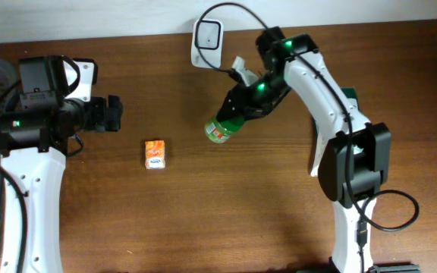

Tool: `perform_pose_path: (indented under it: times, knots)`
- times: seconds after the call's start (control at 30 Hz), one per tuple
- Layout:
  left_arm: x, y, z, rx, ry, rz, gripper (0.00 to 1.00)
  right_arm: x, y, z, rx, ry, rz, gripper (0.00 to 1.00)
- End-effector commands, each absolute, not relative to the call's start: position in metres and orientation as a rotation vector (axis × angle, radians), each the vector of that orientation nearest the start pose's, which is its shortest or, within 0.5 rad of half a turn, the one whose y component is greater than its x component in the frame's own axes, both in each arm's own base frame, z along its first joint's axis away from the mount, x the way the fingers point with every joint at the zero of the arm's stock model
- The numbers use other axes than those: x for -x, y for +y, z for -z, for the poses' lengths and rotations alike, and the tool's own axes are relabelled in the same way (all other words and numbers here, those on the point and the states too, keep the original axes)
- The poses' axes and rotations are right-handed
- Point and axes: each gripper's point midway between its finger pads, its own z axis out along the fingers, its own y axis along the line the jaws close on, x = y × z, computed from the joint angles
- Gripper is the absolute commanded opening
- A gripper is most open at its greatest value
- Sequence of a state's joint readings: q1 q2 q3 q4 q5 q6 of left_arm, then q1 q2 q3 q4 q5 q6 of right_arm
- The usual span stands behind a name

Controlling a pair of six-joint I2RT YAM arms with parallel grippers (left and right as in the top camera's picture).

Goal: Scan the item barcode

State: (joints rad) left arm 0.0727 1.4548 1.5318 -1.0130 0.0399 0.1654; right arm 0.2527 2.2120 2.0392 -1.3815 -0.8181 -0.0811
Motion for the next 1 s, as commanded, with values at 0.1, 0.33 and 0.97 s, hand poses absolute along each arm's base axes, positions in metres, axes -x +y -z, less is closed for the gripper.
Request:
perform_pose_path:
  times: [0.1,0.33,0.97]
  knots:
    - [-0.375,0.023,-0.260,-0.146,2.492,-0.062,0.99,-0.395,0.215,-0.178,0.464,2.774,-1.414,0.49]
    - [-0.375,0.023,-0.260,-0.146,2.492,-0.062,0.99,-0.394,0.215,-0.181,0.493,2.761,-1.401,0.50]
    - [-0.375,0.023,-0.260,-0.146,2.492,-0.062,0.99,-0.383,0.231,-0.146,0.733,2.898,-0.925,0.50]
